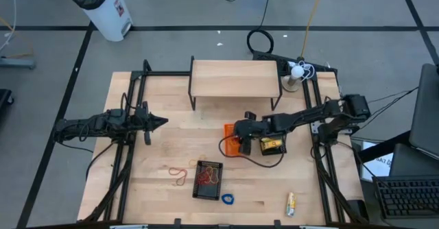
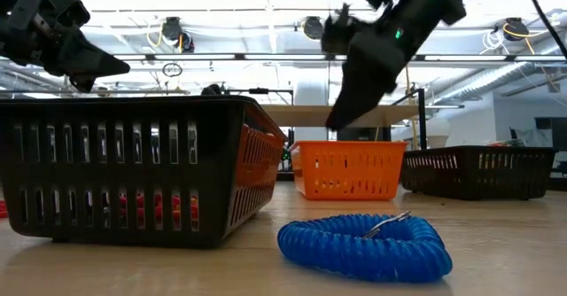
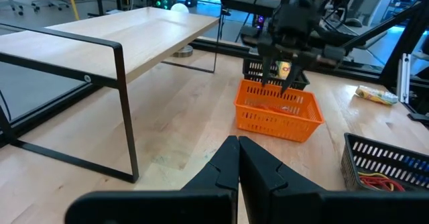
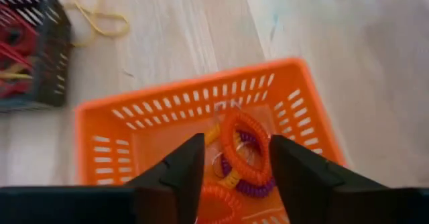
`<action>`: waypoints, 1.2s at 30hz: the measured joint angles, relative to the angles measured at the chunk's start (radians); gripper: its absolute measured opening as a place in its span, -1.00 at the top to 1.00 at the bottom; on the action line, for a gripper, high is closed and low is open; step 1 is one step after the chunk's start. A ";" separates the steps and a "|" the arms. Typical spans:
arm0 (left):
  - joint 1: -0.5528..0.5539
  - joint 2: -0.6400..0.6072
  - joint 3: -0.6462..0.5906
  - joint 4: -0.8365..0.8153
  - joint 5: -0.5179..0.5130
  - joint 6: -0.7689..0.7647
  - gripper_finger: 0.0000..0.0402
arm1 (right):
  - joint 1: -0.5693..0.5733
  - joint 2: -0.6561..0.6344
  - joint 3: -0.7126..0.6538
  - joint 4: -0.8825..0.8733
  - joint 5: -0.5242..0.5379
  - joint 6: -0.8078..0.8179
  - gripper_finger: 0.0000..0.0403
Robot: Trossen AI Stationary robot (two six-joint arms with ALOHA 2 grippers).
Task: Pick & Place Office Desk Supplies
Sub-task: Put the red rubber band into the bottom black bin
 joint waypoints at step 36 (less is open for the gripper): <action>0.000 0.000 0.000 -0.002 0.000 0.000 0.98 | -0.198 -1.381 -0.704 0.470 -0.262 -0.075 1.00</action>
